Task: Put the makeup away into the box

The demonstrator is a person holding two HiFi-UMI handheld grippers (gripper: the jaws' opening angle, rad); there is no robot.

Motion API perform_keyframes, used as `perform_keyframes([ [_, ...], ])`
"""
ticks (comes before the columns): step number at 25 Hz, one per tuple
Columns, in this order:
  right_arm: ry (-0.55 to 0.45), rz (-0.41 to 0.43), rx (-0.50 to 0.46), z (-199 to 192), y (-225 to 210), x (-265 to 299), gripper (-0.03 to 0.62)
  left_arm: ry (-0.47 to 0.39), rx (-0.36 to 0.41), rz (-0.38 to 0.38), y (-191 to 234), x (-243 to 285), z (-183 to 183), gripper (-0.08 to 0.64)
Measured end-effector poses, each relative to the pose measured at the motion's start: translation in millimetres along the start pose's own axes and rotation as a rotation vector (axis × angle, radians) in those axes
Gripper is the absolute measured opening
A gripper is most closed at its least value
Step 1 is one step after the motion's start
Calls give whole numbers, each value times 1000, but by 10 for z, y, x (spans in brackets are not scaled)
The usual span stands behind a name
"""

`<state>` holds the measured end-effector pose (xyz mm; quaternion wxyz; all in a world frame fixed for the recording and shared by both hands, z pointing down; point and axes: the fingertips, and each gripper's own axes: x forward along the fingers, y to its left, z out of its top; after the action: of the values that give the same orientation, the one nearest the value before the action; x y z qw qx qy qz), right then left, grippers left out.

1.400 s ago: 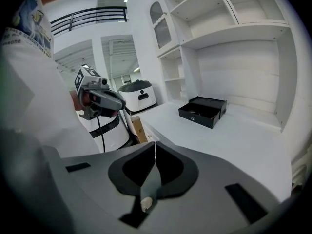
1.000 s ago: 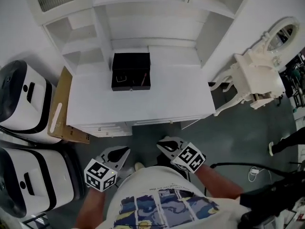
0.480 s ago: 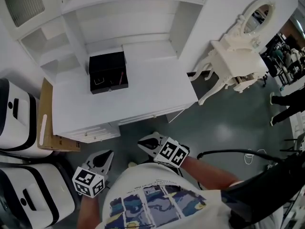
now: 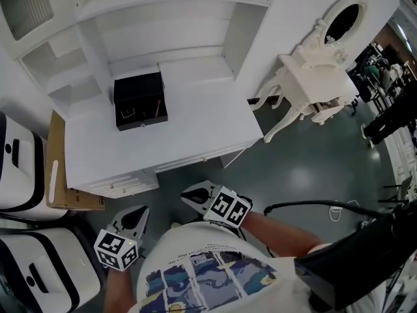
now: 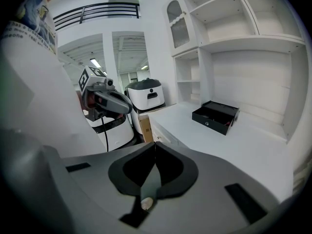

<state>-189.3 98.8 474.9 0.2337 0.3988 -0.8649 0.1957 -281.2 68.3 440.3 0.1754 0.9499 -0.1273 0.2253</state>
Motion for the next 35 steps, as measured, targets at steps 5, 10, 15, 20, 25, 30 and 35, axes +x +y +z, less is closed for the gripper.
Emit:
perform_keyframes([
  [5, 8, 12, -6, 5, 45, 19, 26, 2, -3, 4, 0, -27, -39, 14],
  [10, 6, 22, -6, 35, 106, 42, 26, 0, 1, 17, 18, -63, -77, 14],
  [15, 9, 25, -13, 33, 131, 64, 26, 2, -1, 19, 25, -78, -125, 14],
  [20, 18, 32, -32, 34, 192, 103, 26, 2, -6, 22, 44, -118, -159, 14],
  [25, 21, 39, -33, 36, 239, 162, 25, 5, -15, 25, 79, -161, -208, 14],
  [30, 24, 45, -32, 34, 257, 214, 26, 9, -19, 27, 109, -183, -245, 14],
  [35, 27, 51, -29, 47, 279, 293, 26, 15, -27, 28, 162, -217, -289, 14],
])
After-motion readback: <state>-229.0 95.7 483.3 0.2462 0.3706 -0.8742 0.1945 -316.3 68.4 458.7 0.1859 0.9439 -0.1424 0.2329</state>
